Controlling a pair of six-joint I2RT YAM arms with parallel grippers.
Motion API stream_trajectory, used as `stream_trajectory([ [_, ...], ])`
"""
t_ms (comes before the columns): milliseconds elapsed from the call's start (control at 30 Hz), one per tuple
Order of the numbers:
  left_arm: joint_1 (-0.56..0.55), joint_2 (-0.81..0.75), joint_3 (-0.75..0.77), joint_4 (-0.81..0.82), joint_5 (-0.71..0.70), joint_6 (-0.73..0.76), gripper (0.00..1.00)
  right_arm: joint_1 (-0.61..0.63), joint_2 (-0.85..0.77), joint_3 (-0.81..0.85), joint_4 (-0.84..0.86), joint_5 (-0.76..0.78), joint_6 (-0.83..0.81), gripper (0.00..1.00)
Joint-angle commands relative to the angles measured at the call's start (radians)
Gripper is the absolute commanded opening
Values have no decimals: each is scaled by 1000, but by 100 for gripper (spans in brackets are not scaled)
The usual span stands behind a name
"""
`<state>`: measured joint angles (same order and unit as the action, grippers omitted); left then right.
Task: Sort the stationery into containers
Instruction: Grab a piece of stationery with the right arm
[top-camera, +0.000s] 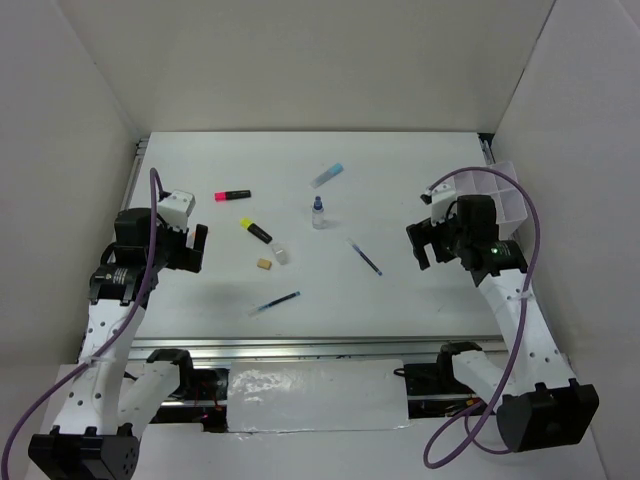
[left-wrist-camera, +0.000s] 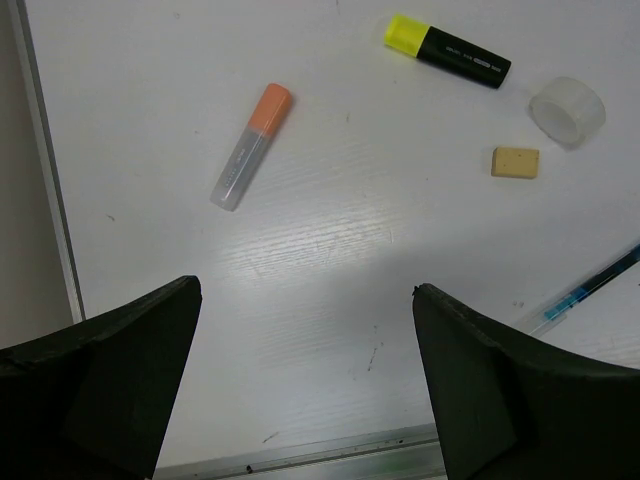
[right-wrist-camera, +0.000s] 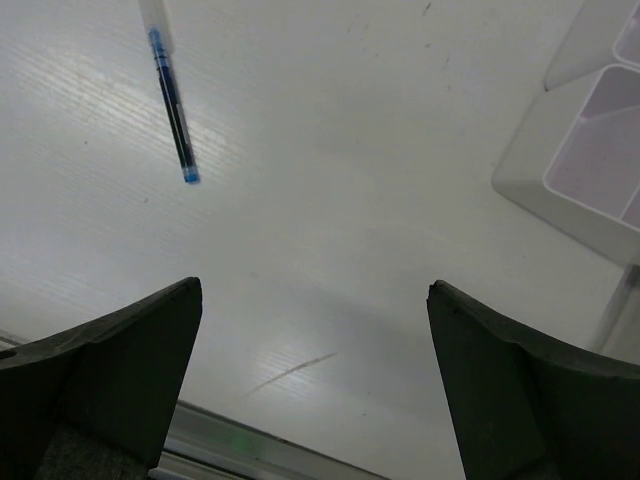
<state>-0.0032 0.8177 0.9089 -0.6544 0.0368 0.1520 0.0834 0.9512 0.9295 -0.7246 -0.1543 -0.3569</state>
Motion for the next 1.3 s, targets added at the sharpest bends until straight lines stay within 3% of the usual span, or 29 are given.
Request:
stream_trajectory([
  [0, 0, -5, -7, 21, 0, -16, 99, 19, 6, 34, -27, 15, -7, 100],
  [233, 0, -32, -13, 42, 17, 6, 99, 100, 134, 69, -58, 71, -48, 100],
  [367, 0, -29, 1, 48, 9, -5, 99, 180, 273, 150, -105, 85, -59, 94],
  [533, 0, -26, 19, 39, -1, -9, 99, 260, 539, 334, -202, 75, -15, 80],
  [767, 0, -49, 21, 22, -32, 7, 99, 274, 884, 638, -306, 21, 44, 77],
  [1000, -1, -69, 7, 15, -31, 11, 99, 292, 1168, 963, -462, -8, 58, 62],
  [1267, 0, -58, -1, 21, -31, 8, 99, 369, 1278, 1049, -489, 27, 65, 62],
])
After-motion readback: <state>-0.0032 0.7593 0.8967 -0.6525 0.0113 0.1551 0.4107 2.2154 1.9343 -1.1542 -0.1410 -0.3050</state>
